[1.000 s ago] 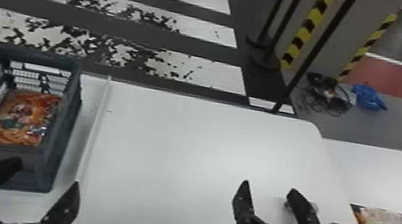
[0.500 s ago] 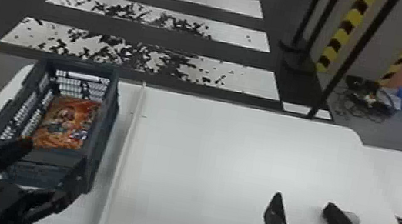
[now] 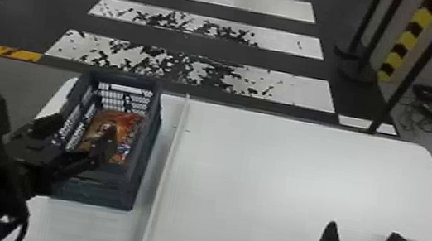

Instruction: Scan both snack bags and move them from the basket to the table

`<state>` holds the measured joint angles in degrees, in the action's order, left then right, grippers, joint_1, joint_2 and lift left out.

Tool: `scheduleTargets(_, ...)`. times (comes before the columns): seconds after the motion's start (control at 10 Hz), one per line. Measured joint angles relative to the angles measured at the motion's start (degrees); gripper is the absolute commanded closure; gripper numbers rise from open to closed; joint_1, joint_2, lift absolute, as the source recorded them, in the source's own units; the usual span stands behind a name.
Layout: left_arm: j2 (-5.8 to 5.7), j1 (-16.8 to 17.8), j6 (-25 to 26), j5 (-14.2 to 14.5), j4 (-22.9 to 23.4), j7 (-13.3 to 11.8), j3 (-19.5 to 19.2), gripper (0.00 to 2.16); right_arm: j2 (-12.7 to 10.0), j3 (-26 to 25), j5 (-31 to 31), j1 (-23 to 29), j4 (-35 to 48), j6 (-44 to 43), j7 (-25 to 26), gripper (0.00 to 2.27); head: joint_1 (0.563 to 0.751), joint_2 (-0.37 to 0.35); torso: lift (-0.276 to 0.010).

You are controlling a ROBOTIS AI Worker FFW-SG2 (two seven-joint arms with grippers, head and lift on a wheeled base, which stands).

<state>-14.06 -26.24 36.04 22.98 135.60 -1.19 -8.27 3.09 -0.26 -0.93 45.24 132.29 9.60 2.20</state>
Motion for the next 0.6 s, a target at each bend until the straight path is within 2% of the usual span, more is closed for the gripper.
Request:
scheduleTargets(0.4,0.36,13.4,6.07,0.03,-10.08,1.22,1.48,0.09,0.45,-0.07,1.23,0.29,-2.13,0.03,0.0,0.11,0.695,0.032,-0.098)
scheduleTargets(0.6,0.49,19.77,11.27,-0.89,-14.88,4.18,3.45,0.08,1.05,-0.52,1.3,0.13,-3.44,0.03,0.0,0.11,0.695,0.031,-0.098)
